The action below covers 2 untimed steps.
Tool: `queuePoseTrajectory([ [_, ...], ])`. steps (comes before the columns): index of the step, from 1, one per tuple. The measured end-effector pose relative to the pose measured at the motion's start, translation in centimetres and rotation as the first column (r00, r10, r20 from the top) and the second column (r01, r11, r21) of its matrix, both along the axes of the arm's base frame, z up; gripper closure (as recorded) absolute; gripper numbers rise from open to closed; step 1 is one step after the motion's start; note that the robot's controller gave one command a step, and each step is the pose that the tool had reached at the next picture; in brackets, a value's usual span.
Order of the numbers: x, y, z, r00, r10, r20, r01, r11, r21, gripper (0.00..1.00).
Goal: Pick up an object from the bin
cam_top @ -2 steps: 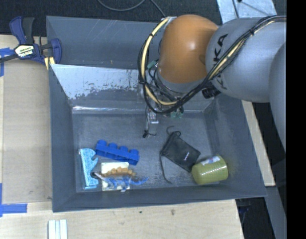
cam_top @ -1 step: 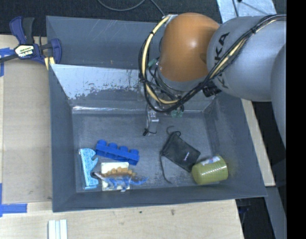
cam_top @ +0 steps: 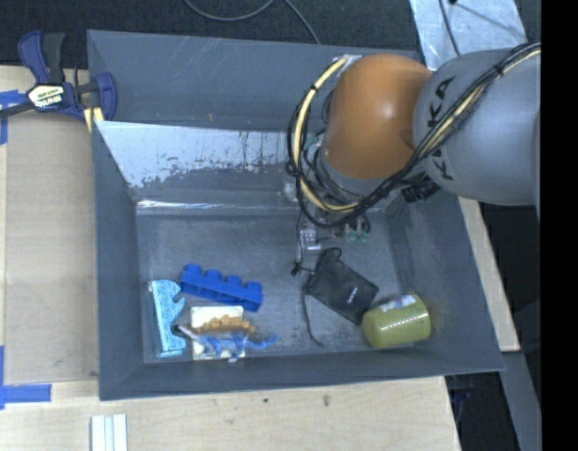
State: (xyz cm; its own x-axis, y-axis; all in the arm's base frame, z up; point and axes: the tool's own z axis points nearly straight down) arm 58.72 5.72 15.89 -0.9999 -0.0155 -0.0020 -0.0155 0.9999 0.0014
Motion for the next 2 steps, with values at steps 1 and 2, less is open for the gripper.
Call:
queuePoseTrajectory([
  [1, -1.2, -3.3, -1.6, 1.0, -0.017, -0.006, 0.017, 1.0, -0.002, 0.0],
  [2, -1.5, -5.9, -2.1, 1.0, 0.019, 0.001, -0.019, 1.0, 0.0, 0.0],
])
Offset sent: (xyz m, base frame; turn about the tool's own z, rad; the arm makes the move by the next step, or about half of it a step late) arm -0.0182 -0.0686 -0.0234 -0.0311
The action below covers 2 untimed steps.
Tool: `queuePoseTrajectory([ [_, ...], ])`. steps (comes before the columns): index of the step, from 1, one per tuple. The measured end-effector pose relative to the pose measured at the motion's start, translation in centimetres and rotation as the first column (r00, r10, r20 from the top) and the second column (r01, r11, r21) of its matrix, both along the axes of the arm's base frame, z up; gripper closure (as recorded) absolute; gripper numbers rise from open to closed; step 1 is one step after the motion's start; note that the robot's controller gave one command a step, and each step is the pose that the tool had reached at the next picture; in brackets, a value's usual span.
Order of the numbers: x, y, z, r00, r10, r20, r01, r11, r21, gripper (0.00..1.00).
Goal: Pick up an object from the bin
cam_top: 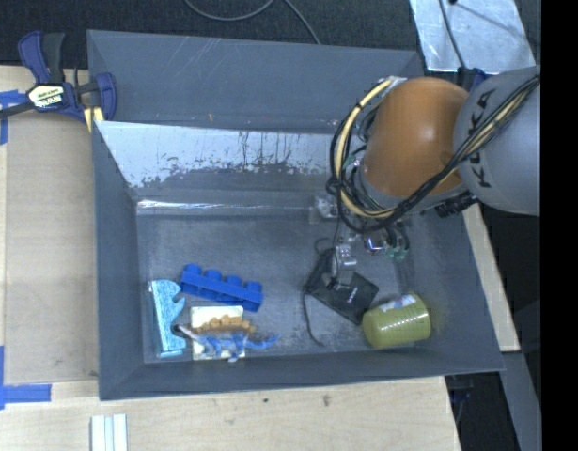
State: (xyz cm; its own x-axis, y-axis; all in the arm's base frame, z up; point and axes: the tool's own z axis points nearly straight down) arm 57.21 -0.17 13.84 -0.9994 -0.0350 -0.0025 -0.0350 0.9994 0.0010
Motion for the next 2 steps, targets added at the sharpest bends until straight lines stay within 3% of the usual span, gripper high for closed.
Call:
queuePoseTrajectory([
  [1, -2.72, -6.35, -4.59, 0.999, 0.054, -0.004, -0.054, 0.999, -0.002, 1.0],
  [2, -2.72, -6.34, -4.59, 0.999, 0.054, -0.004, -0.054, 0.999, -0.002, 1.0],
])
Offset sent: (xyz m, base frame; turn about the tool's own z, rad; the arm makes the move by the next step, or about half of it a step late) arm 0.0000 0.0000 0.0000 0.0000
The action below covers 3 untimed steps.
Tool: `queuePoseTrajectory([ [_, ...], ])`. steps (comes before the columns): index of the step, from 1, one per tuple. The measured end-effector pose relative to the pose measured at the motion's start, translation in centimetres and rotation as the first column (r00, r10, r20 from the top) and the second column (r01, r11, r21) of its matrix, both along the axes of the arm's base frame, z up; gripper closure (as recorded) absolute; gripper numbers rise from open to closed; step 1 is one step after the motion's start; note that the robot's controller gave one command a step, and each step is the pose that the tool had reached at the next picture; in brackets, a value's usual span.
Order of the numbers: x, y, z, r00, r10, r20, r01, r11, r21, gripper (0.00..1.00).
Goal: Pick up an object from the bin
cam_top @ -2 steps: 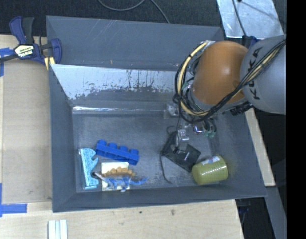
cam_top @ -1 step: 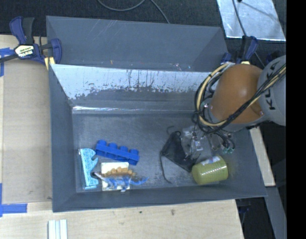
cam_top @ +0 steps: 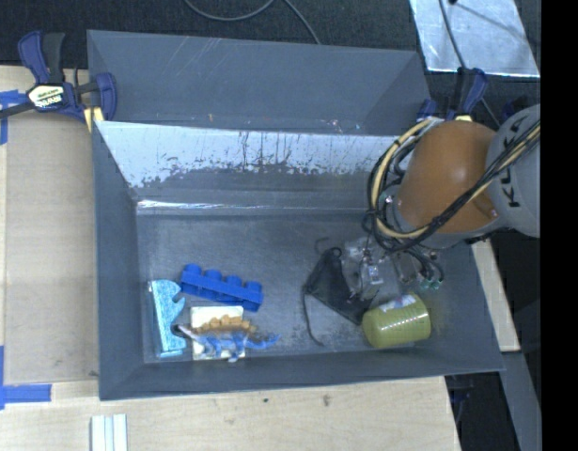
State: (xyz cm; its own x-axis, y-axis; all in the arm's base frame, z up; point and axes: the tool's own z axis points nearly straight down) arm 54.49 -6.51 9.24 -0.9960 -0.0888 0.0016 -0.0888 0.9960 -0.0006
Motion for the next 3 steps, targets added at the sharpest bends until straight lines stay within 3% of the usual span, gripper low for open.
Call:
queuePoseTrajectory([
  [1, -0.2, 0.0, 4.0, 1.0, -0.005, -0.008, 0.005, 1.0, 0.0, 1.0],
  [2, 1.4, 1.5, -2.4, 0.983, -0.182, 0.001, 0.182, 0.983, 0.0, 0.0],
  [3, 1.5, 1.5, -2.1, 0.983, -0.182, 0.005, 0.182, 0.983, 0.001, 1.0],
])
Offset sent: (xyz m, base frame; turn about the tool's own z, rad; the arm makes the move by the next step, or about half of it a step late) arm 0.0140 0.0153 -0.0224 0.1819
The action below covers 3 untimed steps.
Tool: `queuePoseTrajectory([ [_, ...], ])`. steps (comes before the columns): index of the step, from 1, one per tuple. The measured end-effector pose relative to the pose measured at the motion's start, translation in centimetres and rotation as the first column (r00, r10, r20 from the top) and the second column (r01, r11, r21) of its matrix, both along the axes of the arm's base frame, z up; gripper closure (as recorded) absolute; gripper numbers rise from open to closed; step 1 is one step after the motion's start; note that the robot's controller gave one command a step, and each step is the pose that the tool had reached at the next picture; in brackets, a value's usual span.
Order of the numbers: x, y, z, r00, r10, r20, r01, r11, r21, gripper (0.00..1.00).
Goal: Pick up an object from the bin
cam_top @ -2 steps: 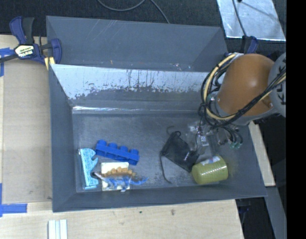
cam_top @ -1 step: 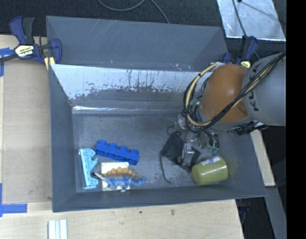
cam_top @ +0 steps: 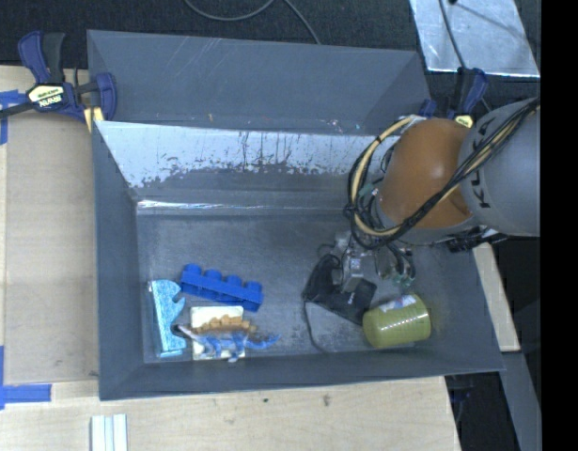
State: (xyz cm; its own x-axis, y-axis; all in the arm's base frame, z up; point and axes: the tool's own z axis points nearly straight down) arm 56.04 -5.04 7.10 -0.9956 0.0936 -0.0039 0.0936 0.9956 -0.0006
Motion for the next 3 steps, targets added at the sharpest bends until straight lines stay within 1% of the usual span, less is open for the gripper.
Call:
queuePoseTrajectory([
  [1, 0.0, 0.0, 0.0, 1.0, 0.0, 0.0, 0.0, 1.0, 0.0, 1.0],
  [2, -0.5, -0.7, 2.9, 1.0, 0.003, -0.002, -0.003, 1.0, 0.0, 1.0],
  [3, -0.6, -1.5, 14.9, 1.0, 0.022, 0.003, -0.022, 1.0, -0.001, 1.0],
])
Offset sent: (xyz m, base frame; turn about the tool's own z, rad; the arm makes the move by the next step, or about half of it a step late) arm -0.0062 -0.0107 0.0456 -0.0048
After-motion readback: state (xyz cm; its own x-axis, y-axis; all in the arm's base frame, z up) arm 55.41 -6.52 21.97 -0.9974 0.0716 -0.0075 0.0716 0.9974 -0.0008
